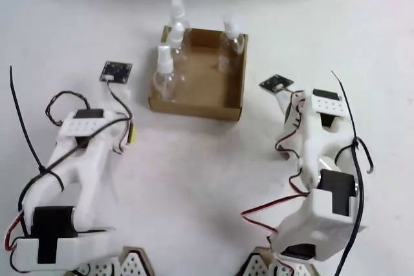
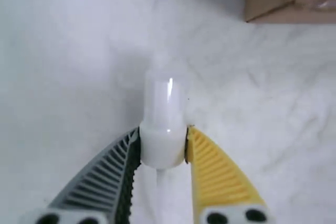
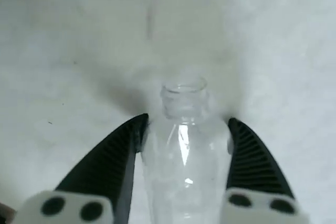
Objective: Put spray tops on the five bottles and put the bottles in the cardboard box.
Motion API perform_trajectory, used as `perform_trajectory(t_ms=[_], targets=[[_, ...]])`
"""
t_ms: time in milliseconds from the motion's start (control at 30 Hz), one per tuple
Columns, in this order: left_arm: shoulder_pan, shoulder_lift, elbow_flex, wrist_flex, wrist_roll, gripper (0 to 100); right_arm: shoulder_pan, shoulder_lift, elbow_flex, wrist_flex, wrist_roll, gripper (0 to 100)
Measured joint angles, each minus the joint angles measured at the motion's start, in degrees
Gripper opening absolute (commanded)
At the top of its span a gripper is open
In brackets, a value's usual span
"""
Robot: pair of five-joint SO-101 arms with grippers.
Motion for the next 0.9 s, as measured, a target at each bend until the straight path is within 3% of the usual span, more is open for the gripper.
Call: perform_trajectory(t_ms=[133,200,400,500,667,900], targets=[[0.0,0.0,0.0,0.0,0.0,2,0.1,0.2,-1.1,0.0,-0.6,6.7],[0.0,0.0,0.0,0.0,0.0,2,1.3,0.2,-2.5,1.0,-4.7,6.7],[0.0,0.0,0.0,0.0,0.0,2,10.1,0.2,-7.6,1.1,-29.5,11.1],[0.0,0.0,0.0,0.0,0.0,2,10.7,0.2,-7.6,1.1,-38.8,15.9],[0.0,0.0,0.0,0.0,0.0,2,10.5,3.1,-7.6,1.1,-40.7,20.7],[0.0,0.0,0.0,0.0,0.0,2,9.5,8.4,-12.8,3.8,-37.2,27.9]])
